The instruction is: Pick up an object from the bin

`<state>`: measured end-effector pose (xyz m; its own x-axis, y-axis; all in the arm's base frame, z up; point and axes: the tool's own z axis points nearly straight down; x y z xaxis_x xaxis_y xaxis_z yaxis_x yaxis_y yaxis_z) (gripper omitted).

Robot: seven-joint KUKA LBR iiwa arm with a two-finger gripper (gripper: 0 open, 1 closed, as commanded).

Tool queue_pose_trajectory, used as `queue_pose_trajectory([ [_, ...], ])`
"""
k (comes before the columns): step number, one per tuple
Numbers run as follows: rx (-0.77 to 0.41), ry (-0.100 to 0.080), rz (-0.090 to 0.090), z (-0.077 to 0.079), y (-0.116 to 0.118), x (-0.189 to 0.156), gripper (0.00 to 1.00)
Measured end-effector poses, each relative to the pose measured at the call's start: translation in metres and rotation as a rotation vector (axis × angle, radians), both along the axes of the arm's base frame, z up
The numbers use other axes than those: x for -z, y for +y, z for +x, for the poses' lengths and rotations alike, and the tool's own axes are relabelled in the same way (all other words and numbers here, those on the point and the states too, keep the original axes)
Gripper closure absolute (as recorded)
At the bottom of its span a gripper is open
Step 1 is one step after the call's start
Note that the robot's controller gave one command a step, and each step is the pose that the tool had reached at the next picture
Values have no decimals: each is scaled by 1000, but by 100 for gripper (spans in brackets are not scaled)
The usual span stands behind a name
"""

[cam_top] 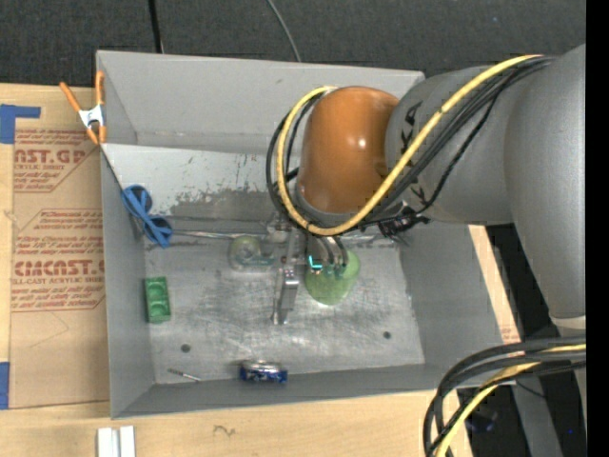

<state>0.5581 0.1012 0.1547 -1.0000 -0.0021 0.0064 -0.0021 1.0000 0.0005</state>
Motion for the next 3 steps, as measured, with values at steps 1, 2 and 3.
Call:
queue_pose_trajectory([
  [1,-24,-27,4,32,-3,65,0],
  [2,-91,-7,-4,-4,-104,51,0],
  [3,-330,-11,3,32,-123,81,0],
])
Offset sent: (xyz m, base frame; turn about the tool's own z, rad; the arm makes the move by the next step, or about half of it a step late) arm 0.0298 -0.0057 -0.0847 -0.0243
